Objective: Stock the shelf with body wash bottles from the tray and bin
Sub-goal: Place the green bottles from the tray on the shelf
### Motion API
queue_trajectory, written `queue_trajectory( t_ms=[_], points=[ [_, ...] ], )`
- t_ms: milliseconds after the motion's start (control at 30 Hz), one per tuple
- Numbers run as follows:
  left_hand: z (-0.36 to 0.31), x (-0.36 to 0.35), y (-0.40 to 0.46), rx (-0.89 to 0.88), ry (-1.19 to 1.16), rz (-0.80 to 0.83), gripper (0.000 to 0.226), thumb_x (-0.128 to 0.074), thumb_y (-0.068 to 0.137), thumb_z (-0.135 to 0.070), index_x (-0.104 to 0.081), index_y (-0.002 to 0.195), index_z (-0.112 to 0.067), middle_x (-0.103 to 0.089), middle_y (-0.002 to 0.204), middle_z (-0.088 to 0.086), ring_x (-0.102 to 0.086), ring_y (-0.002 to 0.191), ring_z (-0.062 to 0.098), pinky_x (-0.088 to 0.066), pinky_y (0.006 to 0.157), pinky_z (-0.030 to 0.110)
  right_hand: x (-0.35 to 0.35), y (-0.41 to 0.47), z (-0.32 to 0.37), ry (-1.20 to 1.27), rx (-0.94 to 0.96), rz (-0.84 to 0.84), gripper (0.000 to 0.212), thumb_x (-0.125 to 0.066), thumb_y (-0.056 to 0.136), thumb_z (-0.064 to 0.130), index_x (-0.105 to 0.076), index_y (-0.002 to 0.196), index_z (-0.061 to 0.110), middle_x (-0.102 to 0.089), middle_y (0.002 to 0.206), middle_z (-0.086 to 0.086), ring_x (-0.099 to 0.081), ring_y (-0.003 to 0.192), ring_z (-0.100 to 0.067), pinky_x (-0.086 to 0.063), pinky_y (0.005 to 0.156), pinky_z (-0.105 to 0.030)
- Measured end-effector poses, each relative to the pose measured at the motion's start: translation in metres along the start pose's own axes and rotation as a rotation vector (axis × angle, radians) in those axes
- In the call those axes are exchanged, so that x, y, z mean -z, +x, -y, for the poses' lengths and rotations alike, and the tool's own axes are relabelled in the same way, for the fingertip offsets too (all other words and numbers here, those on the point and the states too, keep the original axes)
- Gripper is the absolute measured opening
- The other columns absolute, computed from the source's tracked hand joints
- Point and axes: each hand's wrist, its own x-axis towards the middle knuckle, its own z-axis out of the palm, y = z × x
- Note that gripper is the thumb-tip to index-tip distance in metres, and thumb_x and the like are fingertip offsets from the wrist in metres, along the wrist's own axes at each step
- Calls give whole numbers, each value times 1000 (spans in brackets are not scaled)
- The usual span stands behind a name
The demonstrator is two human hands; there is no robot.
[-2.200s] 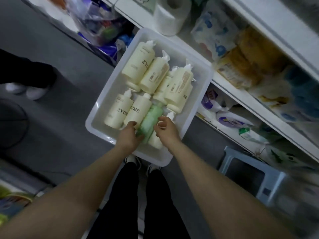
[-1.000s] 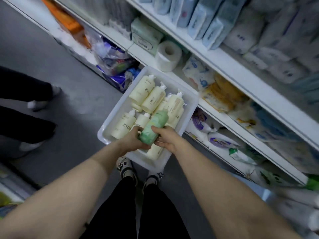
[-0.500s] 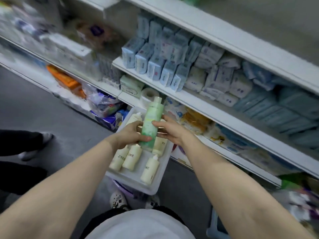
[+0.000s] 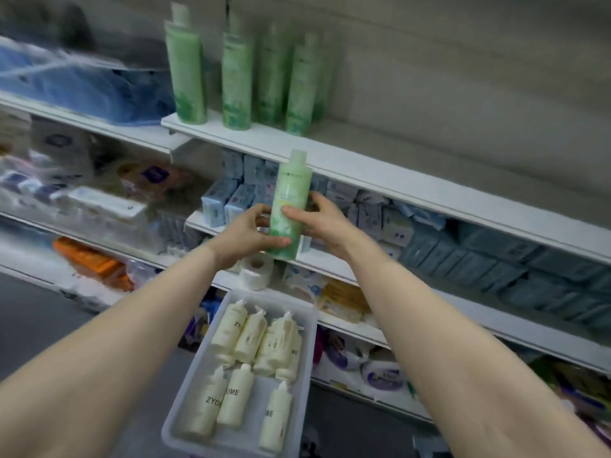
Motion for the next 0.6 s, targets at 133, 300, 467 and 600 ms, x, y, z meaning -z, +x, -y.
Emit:
queue_trajectory(
  t_ms=[133,300,467,600],
  points=[
    [-38,5,22,-125,3,-74,56,-83,72,-10,-54,120,-18,-64,114,8,-64,107,20,-57,81,30,14,19,45,-101,118,-76,78,-89,69,33,-50,133,12,-66,122,-6,-68,108,-21,-57,93,-45],
    [-76,15,46,-230,-17,-143,54,-84,71,-12,-55,115,-22,-67,106,2,-66,103,20,-56,88,42,27,44,94,-128,240,-82,64,-89,71,25,-55,123,15,-69,114,-4,-69,105,-21,-57,93,-47],
    [-102,28,71,-295,19,-229,60,-82,73,-9,-53,124,-18,-66,107,1,-68,100,22,-57,87,41,31,71,126,-122,304,-87,66,-88,71,20,-54,127,12,-68,118,-5,-67,108,-24,-56,94,-48],
    [-106,37,96,-298,110,-299,61,-83,73,-11,-53,126,-19,-65,111,-4,-67,103,17,-54,94,40,31,94,134,-129,318,-100,64,-88,71,20,-55,126,18,-68,121,-5,-67,109,-25,-56,93,-50]
  ],
)
